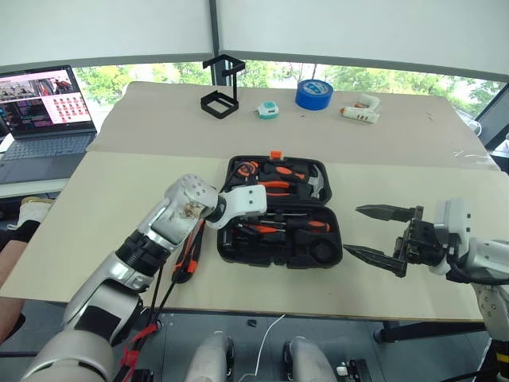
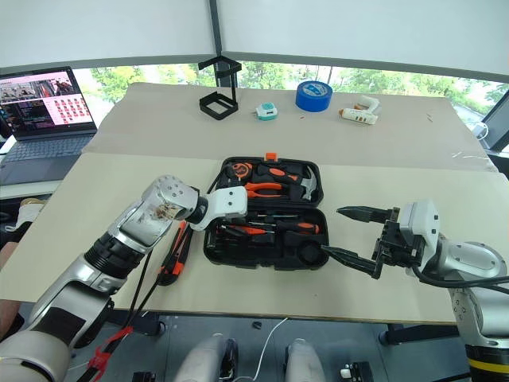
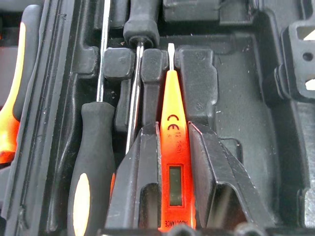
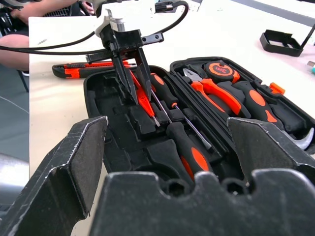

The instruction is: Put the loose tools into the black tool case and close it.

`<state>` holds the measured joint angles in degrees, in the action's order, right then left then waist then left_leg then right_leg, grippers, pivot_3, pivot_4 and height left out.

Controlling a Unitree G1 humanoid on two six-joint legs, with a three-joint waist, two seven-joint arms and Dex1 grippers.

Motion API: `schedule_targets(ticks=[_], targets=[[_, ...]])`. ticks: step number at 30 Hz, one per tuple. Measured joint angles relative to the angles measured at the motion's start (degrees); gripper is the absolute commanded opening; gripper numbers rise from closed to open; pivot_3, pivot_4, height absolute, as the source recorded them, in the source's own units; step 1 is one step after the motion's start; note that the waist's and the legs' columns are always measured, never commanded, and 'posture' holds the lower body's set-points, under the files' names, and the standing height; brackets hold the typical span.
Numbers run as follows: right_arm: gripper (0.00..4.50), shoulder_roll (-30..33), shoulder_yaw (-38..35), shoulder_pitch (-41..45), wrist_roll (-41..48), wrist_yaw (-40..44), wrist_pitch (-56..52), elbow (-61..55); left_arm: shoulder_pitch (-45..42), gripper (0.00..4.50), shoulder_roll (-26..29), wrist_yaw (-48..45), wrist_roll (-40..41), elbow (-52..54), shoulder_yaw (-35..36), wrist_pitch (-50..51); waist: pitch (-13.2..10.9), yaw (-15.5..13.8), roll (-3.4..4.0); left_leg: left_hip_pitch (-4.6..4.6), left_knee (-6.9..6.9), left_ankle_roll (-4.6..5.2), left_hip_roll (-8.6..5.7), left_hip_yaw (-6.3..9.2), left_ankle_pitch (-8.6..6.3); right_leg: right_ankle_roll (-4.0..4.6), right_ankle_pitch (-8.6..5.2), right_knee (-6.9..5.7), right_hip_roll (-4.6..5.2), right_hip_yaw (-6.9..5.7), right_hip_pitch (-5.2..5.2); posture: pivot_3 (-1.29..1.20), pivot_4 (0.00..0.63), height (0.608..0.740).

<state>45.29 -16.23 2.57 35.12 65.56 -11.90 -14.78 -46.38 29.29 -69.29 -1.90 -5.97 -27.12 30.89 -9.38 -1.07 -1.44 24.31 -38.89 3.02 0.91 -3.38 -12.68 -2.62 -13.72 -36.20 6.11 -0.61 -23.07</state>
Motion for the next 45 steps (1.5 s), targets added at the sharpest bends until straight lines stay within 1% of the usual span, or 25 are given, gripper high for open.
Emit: schedule_targets(ticks=[1,5,9,12,17,18,20,22,24,28,38,41,45], targets=[[4.50,0.0,0.0,0.1,0.0,0.0,0.0,0.0,0.4,2.74,-0.4,0.1,0.6,-0.2,0.9,-0.4,0.0,-0.1,0.00,0.02,-0.02,0.00,-0.01,0.00,0.00,-0.01,0.00,0.00,0.01,0.00,0.00,0.00,0.150,0.740],[4.50,0.0,0.0,0.7,0.0,0.3,-0.3,0.0,0.7,2.74,-2.4,0.3,5.6,1.2,5.1,-0.8,0.0,-0.2,-0.02,0.12,-0.06,0.01,0.00,0.01,-0.01,-0.04,0.03,0.00,0.04,0.00,-0.08,0.00,0.150,0.740],[4.50,0.0,0.0,0.7,0.0,0.6,-0.7,0.4,0.5,2.74,-0.7,-0.1,9.0,4.5,9.2,-0.6,0.0,0.3,-0.01,0.07,-0.03,0.02,0.00,0.00,-0.01,-0.03,0.03,-0.03,0.02,0.00,-0.08,0.00,0.150,0.740],[4.50,0.0,0.1,0.8,0.0,0.6,-0.8,0.5,1.9,2.01,0.0,1.3,9.0,3.8,11.2,-4.1,0.0,0.5,-0.01,0.02,-0.01,0.02,0.00,-0.01,-0.01,-0.03,0.03,-0.03,0.01,0.02,-0.06,0.00,0.150,0.740],[4.50,-1.0,1.6,1.9,-0.1,0.4,-0.8,0.8,7.7,0.15,2.1,-0.2,9.0,-1.0,12.4,-14.3,0.0,0.4,-0.01,0.05,-0.01,0.02,0.01,-0.02,-0.01,-0.02,0.03,-0.03,0.01,0.01,-0.08,0.00,0.150,0.740],[4.50,-1.1,1.7,2.0,-0.1,0.4,-0.8,0.9,8.7,0.02,2.1,-0.5,9.2,-1.6,12.7,-15.7,0.0,0.4,-0.01,0.06,-0.02,0.02,0.02,-0.03,-0.01,-0.02,0.03,-0.02,0.03,0.02,-0.08,0.00,0.150,0.740],[4.50,-1.2,2.0,2.4,-0.1,0.3,-0.8,0.9,10.4,0.02,1.6,-1.1,11.0,-1.8,13.7,-17.3,0.0,0.1,-0.01,0.09,-0.06,0.03,0.02,-0.01,-0.01,-0.03,0.04,-0.02,0.09,-0.03,-0.06,0.00,0.150,0.740],[4.50,-1.5,2.0,2.6,-0.1,0.2,-0.7,0.9,11.1,0.02,1.6,-1.5,11.0,-1.9,13.7,-20.6,0.0,-0.2,-0.01,0.08,-0.07,0.03,0.00,-0.01,-0.02,-0.04,0.04,0.00,0.10,-0.03,-0.03,0.00,0.150,0.740],[4.50,-1.9,2.0,2.5,-0.1,0.1,-0.7,0.9,11.5,0.02,1.4,-1.2,10.5,-2.2,13.6,-23.6,0.0,-0.2,-0.01,0.07,-0.07,0.03,0.00,-0.02,-0.02,-0.04,0.05,-0.01,0.11,-0.02,-0.03,0.00,0.150,0.740],[4.50,-2.1,2.0,2.3,-0.1,0.1,-0.7,0.9,11.8,0.02,1.3,-1.1,8.8,-2.5,12.0,-26.0,0.0,0.0,-0.01,0.07,-0.06,0.03,-0.01,-0.03,-0.02,-0.04,0.05,-0.02,0.10,-0.02,-0.05,0.00,0.150,0.740],[4.50,-3.3,2.0,1.2,-0.1,-0.9,-0.7,0.8,12.3,0.02,1.6,1.2,6.6,-3.8,12.0,-26.4,0.0,0.2,-0.01,0.06,-0.05,0.03,0.00,-0.02,-0.02,-0.05,0.05,-0.03,0.09,-0.03,-0.05,0.00,0.150,0.740],[4.50,-3.5,2.0,1.1,-0.1,-1.0,-0.7,0.8,12.3,0.02,0.6,2.1,7.9,-3.7,12.7,-23.8,0.0,0.2,-0.01,0.07,-0.06,0.03,0.00,-0.02,-0.02,-0.05,0.05,-0.03,0.09,-0.03,-0.05,0.00,0.150,0.740],[4.50,-3.5,2.0,0.8,-0.1,-1.1,-0.7,0.7,12.2,0.02,0.4,4.2,7.6,-3.8,12.7,-20.7,0.0,0.3,-0.01,0.06,-0.05,0.03,-0.01,-0.02,-0.02,-0.05,0.05,-0.04,0.08,-0.03,-0.05,0.00,0.150,0.740]])
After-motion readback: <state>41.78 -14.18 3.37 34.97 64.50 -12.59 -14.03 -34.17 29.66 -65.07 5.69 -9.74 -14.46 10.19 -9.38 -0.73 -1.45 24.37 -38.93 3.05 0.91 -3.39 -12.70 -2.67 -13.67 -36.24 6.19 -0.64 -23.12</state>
